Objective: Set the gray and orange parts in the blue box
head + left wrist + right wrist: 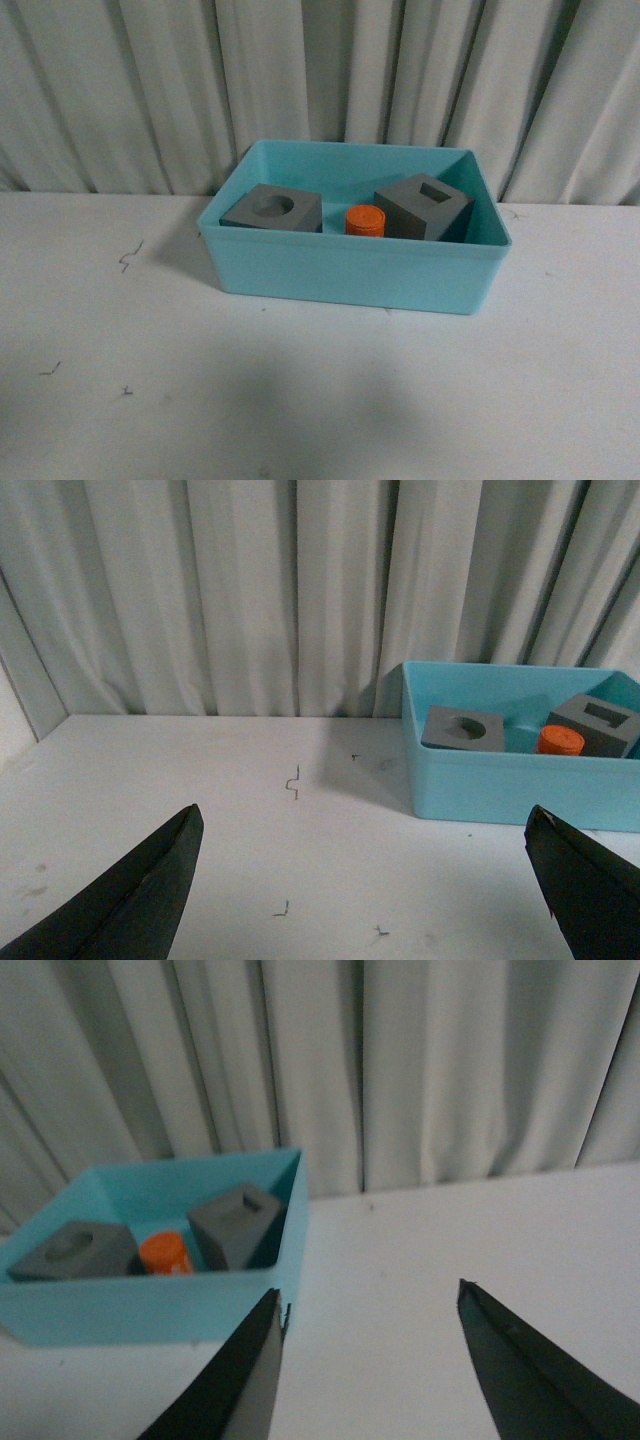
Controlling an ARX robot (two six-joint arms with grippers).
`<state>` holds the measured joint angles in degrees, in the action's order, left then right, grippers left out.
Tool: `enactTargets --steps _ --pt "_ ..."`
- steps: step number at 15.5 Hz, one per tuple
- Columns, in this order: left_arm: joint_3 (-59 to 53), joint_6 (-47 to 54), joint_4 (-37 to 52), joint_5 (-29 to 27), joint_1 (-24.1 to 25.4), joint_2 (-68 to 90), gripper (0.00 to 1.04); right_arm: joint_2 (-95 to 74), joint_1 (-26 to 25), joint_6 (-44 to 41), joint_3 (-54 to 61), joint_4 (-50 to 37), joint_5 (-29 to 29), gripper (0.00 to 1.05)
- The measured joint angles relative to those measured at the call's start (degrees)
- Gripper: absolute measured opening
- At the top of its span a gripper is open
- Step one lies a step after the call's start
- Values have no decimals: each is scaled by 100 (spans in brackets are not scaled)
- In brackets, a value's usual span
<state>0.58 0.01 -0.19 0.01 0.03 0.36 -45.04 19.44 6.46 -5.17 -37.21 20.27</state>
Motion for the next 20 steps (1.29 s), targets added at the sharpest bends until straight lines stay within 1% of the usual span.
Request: enactTargets --steps 1,3,5,6,7,9,10,11,13,20 --pt "0 0 0 0 0 0 98 122 -72 -79 -2 -11 -66 53" --pt "0 0 0 -4 0 0 98 704 -437 -463 74 337 -520 29" --pt "0 0 -2 -4 0 0 98 1163 -780 -549 256 763 -841 5" --pt "0 0 0 -4 0 2 98 1325 -914 -590 334 702 -964 2" --pt "0 0 -2 -2 0 0 98 1445 -1051 -603 450 682 -1095 2" --pt "0 0 -2 -4 0 0 98 1875 -1246 -610 450 1134 -1318 2" --pt "0 0 0 -4 0 0 98 2159 -1552 -612 450 1366 -1722 2" --pt "0 0 0 -4 0 0 98 2367 -1974 -612 450 1565 -1904 2" --pt "0 0 0 -4 0 0 98 2651 -1943 -612 450 1873 -2020 2" --pt "0 0 0 -4 0 0 98 3451 -1945 -612 450 2664 -2020 2"
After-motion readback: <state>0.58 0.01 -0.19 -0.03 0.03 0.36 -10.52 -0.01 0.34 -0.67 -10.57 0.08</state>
